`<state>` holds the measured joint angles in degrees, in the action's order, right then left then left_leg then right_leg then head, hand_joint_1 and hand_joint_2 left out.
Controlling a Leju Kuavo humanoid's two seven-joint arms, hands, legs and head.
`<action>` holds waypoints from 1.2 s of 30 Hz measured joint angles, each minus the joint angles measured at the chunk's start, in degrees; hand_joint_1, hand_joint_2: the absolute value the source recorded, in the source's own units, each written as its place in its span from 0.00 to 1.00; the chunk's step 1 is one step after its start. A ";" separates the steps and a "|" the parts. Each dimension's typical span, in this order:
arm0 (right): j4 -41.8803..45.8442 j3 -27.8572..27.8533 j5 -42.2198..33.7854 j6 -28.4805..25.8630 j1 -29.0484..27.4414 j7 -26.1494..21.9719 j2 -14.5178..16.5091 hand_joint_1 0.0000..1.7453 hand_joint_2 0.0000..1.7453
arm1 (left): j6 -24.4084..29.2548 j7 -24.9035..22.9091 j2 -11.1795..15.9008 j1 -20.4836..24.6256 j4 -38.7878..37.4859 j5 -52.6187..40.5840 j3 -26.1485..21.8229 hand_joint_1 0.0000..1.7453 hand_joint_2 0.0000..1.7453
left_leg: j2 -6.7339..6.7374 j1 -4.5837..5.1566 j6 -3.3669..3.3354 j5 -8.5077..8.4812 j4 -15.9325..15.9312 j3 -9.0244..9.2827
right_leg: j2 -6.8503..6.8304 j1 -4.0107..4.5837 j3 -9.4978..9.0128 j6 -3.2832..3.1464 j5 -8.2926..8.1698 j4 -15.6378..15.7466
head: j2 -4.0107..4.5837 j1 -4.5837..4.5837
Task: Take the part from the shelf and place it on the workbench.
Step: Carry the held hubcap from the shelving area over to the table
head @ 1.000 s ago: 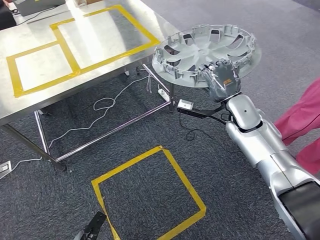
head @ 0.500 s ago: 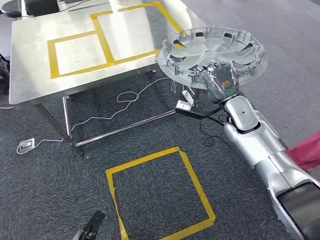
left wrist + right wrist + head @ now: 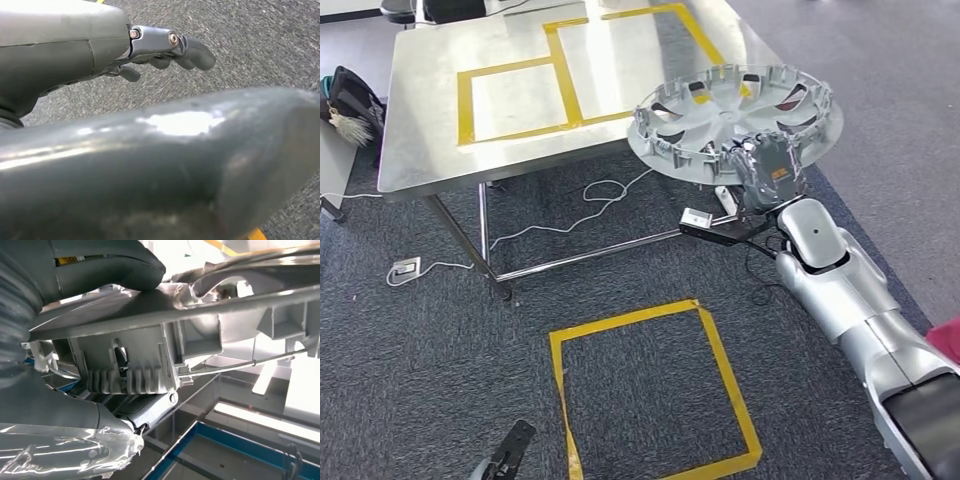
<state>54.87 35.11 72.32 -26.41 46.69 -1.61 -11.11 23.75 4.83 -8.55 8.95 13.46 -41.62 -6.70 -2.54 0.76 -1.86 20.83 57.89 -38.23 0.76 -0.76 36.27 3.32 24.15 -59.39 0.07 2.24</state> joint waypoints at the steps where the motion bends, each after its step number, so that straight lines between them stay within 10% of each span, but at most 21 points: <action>1: -0.01 0.01 -0.02 0.12 -0.03 -0.06 -0.02 1.00 1.00 | -0.08 0.05 0.00 0.00 0.00 0.01 0.00 0.00 0.00 | 0.05 -0.01 -0.07 -0.05 -0.13 0.02 | 0.10 0.05 0.08 -0.09 -0.04 0.00 | 0.00 0.01; 9: -0.01 0.04 -0.72 1.31 -0.06 -0.45 -0.28 1.00 1.00 | -4.42 5.88 -0.09 0.05 0.00 1.66 -0.01 0.00 0.00 | 0.28 -0.06 1.05 -0.20 -0.76 -0.04 | 0.30 0.09 0.47 -0.71 -0.16 0.07 | 0.00 0.00; 14: 0.18 0.01 -1.02 1.45 -0.02 -0.77 -0.55 1.00 1.00 | -6.00 7.62 -0.10 0.23 0.01 1.73 -0.01 0.00 0.00 | 0.39 0.09 -0.24 0.82 -2.70 1.31 | 0.11 -0.08 0.02 0.57 -1.17 -0.20 | 0.00 -0.09; 20: 0.42 0.11 -1.08 1.67 0.12 -0.80 -0.95 1.00 1.00 | -6.22 7.17 -0.27 0.27 0.02 1.72 -0.02 0.00 0.00 | 0.53 -0.78 -0.39 1.75 -3.06 3.69 | -0.19 -0.38 8.22 1.78 5.48 -15.07 | 0.00 -0.84; 24: 0.38 0.26 -1.22 1.84 -0.12 -0.82 -1.13 1.00 1.00 | -6.06 6.88 -0.26 0.12 0.02 1.73 -0.02 0.00 0.00 | 0.39 -2.00 1.55 4.17 -1.62 5.68 | -0.20 -1.79 4.50 4.08 -1.18 -4.14 | 0.00 -1.06; 26: 0.37 0.40 -1.27 1.85 -0.31 -0.79 -1.29 1.00 1.00 | -5.91 6.84 -0.21 0.21 0.02 1.79 -0.01 0.00 0.00 | 0.31 -2.12 2.66 5.42 -0.67 5.66 | 0.29 -2.15 2.72 3.46 -2.04 -0.07 | 0.00 -1.43; 29: 0.48 0.28 -1.31 1.82 -0.59 -0.65 -1.62 1.00 1.00 | -5.72 6.78 -0.20 0.24 0.05 2.03 -0.01 0.00 0.00 | 0.43 -2.19 3.40 5.42 0.16 5.31 | 0.59 -2.07 2.10 0.86 -0.95 -0.04 | 0.00 -1.49; 32: 0.38 0.21 -1.37 1.82 -1.93 -0.49 -2.01 1.00 1.00 | -5.63 6.80 -0.24 0.39 0.12 2.09 -0.01 0.00 0.00 | 1.88 -2.22 4.22 3.89 8.10 0.35 | 0.57 -2.03 -0.24 -0.29 0.26 1.04 | 0.00 -1.37; 36: 0.00 0.46 -1.39 1.85 -4.73 -0.37 -2.39 1.00 1.00 | -5.42 6.76 -0.31 -0.41 0.11 2.39 -0.01 0.00 0.00 | 2.22 -2.04 4.02 10.81 13.72 -5.93 | 0.47 -1.83 -5.88 -0.57 2.69 3.62 | 0.00 -1.37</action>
<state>54.87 35.58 70.93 -24.57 41.96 -1.98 -13.50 18.33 11.59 -8.85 8.55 13.57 -39.23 -6.71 -0.32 -1.29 2.16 31.65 71.60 -44.16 1.23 -2.59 30.39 2.75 26.84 -55.78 0.07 0.87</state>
